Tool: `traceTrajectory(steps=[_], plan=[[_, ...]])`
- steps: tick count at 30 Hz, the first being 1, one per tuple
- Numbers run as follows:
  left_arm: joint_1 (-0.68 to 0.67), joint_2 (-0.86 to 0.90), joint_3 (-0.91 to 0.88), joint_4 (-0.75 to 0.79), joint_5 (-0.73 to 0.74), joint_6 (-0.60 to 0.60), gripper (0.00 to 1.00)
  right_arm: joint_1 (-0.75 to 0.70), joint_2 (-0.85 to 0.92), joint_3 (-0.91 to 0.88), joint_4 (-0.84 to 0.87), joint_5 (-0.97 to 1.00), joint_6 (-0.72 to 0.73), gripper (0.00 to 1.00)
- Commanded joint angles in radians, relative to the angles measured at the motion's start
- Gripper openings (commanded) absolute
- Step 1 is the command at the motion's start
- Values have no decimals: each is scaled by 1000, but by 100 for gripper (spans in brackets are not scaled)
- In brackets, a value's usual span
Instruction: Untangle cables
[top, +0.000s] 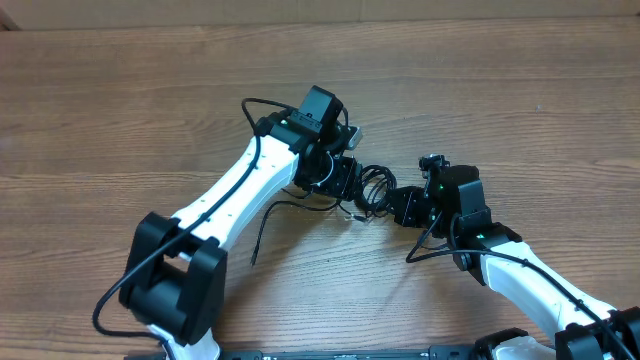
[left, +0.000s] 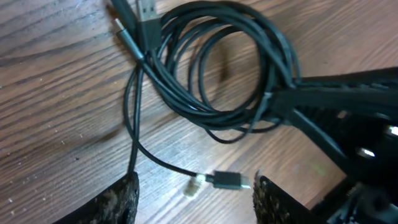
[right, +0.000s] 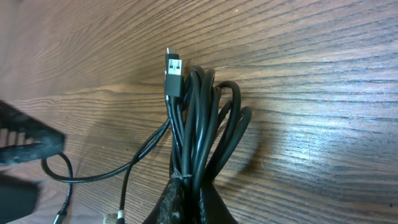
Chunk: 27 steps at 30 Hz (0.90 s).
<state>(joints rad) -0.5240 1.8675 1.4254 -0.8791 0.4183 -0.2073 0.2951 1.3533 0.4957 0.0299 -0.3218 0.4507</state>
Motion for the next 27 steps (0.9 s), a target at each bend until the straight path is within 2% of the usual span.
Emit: traceTrajectory(steps=[1,7,11,15,21,24,25,27], plan=[[-8,27,-3,4,-29,-10,60,-1,0,14,2,8,-10,4],[-8,31,-3,17,-52,-10,62,-1,0,14,2,7,-10,4],[-8,31,-3,-40,-63,-1,52,-1,0,14,-6,13,-10,4],[-8,31,-3,-121,-141,2,40,-1,0,14,-10,18,-10,4],[-8,31,-3,-62,-82,1,37,0,0,14,-18,4,-10,4],[-8,31,-3,-17,-42,-9,37,-1,0,14,-87,-17,-10,4],[-8,31,-3,-11,-42,-11,36,-3,0,14,-112,-13,-10,6],[-8,31,-3,-6,-40,-10,37,-13,0,14,-147,-3,-10,34]])
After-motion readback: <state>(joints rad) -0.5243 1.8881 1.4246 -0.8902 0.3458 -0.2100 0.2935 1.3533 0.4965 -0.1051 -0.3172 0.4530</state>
